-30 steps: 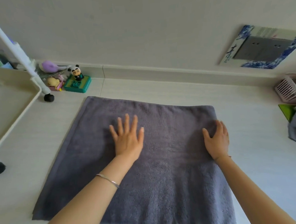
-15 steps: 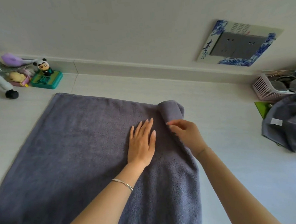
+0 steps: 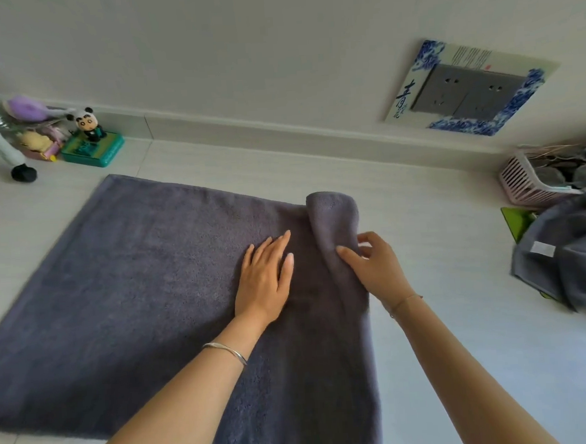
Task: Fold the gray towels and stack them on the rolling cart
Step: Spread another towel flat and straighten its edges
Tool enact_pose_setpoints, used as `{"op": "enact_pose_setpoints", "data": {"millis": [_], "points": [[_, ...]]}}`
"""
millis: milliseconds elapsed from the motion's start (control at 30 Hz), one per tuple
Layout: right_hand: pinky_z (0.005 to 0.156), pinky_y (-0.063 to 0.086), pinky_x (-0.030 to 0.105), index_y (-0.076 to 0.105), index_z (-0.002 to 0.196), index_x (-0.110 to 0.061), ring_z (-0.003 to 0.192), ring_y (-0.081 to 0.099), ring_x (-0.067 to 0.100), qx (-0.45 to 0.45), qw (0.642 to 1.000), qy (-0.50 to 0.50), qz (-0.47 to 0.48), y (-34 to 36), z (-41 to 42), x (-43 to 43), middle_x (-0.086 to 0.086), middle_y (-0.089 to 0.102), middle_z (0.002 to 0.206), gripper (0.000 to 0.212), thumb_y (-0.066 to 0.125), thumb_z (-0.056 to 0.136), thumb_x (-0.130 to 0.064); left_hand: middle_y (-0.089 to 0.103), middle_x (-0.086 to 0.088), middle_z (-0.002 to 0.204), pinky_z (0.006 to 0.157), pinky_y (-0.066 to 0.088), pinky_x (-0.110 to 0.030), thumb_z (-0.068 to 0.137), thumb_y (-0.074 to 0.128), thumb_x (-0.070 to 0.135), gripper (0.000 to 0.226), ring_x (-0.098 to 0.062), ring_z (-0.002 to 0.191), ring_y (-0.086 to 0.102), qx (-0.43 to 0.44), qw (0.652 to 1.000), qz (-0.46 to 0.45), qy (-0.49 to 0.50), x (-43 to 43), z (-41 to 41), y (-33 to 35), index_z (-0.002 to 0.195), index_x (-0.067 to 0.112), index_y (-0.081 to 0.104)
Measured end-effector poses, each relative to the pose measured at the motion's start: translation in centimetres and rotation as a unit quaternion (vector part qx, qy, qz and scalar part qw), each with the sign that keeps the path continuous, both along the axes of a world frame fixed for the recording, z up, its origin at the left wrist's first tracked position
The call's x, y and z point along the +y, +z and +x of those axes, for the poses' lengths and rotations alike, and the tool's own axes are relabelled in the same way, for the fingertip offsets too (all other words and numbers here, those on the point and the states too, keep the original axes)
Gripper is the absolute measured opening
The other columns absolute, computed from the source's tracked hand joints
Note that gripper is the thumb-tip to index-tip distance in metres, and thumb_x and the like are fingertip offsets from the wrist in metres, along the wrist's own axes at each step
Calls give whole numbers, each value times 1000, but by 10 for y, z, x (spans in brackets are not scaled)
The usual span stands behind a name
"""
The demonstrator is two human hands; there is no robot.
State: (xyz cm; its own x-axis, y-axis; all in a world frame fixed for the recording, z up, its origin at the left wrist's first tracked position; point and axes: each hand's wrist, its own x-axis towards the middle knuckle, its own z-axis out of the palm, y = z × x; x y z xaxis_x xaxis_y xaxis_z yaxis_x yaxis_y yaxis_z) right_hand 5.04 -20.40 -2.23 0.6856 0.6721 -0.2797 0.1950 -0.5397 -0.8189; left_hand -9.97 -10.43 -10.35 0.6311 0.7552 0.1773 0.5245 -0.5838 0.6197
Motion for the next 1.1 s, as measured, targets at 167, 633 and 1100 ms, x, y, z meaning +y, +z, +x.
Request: {"op": "enact_pose_setpoints", "data": {"millis": [167, 633, 1100], "points": [[57, 57, 24, 60, 120, -12, 84, 68, 17, 207, 970, 124, 23, 12, -21, 16, 4, 62, 116, 27, 51, 97, -24, 38, 13, 143, 116, 24, -35, 95, 14, 44, 56, -3, 134, 35, -193, 970, -143, 25, 6, -6, 6, 142, 23, 33], [85, 39, 21, 64, 97, -17, 87, 51, 8, -80, 975, 206, 12, -38, -3, 61, -5, 56, 95, 21, 61, 90, -36, 55, -10, 134, 110, 15, -19, 90, 9, 40, 70, -20, 128, 48, -100, 990, -94, 22, 10, -1, 4, 129, 5, 55], [66, 42, 13, 62, 74, -16, 67, 55, 5, -52, 982, 183, 11, -39, 95, -24, -1, 63, 79, 13, 72, 81, -12, 43, 0, 147, 116, 12, -26, 93, 2, 42, 68, -13, 138, 34, 35, 999, 4, 32, 6, 4, -4, 140, 18, 45]]}}
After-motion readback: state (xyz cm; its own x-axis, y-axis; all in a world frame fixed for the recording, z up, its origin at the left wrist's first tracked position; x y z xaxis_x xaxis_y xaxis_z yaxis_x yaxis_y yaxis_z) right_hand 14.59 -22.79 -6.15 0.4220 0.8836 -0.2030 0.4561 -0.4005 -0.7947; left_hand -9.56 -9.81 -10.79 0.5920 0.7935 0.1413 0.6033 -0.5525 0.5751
